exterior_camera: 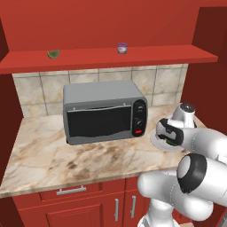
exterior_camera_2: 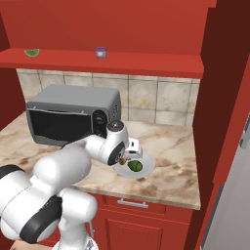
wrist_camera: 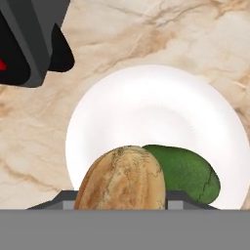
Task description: Pick the avocado and bread from the counter and place them on the plate. Then pick the jam from the cabinet and place it next to the plate. Lastly close the cabinet door.
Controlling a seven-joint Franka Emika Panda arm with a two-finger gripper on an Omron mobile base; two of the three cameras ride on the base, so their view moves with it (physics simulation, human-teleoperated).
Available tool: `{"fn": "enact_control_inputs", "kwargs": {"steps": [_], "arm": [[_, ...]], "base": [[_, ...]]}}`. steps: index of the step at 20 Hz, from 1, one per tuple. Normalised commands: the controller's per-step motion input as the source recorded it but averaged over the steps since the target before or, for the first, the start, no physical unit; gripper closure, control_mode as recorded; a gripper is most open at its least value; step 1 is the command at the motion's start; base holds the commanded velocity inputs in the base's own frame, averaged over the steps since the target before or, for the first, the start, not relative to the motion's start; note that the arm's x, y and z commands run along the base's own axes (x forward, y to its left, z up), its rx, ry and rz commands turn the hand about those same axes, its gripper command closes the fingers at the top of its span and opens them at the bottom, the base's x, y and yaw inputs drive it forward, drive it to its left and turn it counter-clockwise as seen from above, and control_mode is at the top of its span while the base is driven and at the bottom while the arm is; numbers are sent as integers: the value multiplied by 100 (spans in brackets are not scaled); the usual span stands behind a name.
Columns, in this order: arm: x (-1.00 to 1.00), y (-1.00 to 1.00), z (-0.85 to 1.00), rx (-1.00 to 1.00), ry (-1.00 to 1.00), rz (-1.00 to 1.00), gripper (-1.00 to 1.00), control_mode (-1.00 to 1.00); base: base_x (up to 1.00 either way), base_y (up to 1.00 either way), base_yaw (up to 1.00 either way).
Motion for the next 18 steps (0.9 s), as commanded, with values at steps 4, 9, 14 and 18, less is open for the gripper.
{"fn": "enact_control_inputs", "kwargs": {"steps": [4, 9, 14, 18], "arm": [[6, -3, -14, 0, 0, 0, 100, -100], [2, 0, -11, 0, 0, 0, 100, -100], [2, 0, -11, 0, 0, 0, 100, -100], [0, -1, -10, 0, 0, 0, 100, -100]], "base": [[0, 0, 0], [0, 0, 0], [0, 0, 0], [0, 0, 0]]}}
